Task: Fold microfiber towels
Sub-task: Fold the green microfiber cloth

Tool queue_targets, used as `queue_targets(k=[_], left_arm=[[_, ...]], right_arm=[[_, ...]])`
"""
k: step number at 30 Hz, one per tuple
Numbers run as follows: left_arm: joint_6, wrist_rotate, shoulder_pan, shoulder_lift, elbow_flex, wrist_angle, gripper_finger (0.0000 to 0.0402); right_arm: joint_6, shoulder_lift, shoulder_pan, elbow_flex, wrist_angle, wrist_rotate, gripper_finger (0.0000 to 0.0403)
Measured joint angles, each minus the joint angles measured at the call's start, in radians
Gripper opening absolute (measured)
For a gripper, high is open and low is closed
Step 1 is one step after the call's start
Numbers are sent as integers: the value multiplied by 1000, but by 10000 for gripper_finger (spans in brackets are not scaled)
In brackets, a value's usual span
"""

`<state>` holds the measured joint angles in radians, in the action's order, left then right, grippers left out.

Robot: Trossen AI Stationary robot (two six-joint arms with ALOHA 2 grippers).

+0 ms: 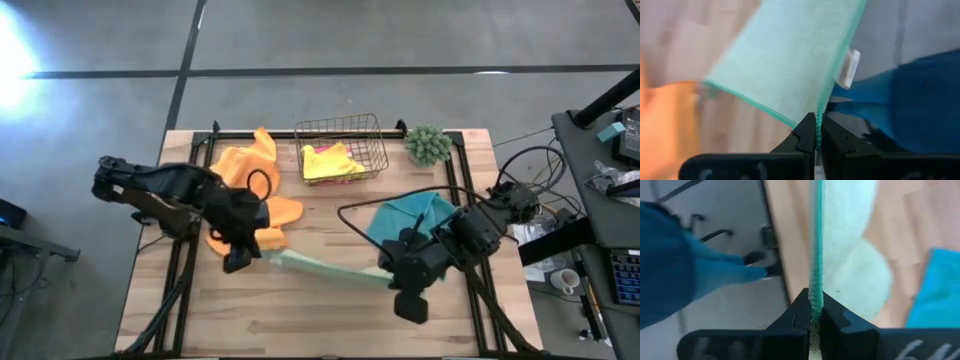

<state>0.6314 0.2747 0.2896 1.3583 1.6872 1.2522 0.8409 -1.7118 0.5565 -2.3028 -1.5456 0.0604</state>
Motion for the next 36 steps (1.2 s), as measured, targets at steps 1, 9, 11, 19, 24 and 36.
queue_targets(k=[1, 9, 11, 19, 24, 36], left_arm=[[21, 27, 13, -6, 2, -21, 0], [204, 261, 147, -22, 2, -273, 0], [236, 265, 182, -18, 1, -312, 0], [305, 265, 284, 30, -6, -381, 0], [238, 235, 286, 66, -9, -353, 0], [12, -40, 164, 93, -10, -2, 0]], right_arm=[[5, 0, 6, 0, 12, 24, 8], [50, 1, 59, -1, 154, 130, 8], [57, 1, 80, -1, 194, 130, 8], [90, 0, 150, -1, 309, 126, 8], [98, -1, 146, 8, 175, 12, 8], [117, -26, 81, 115, -25, -81, 8]])
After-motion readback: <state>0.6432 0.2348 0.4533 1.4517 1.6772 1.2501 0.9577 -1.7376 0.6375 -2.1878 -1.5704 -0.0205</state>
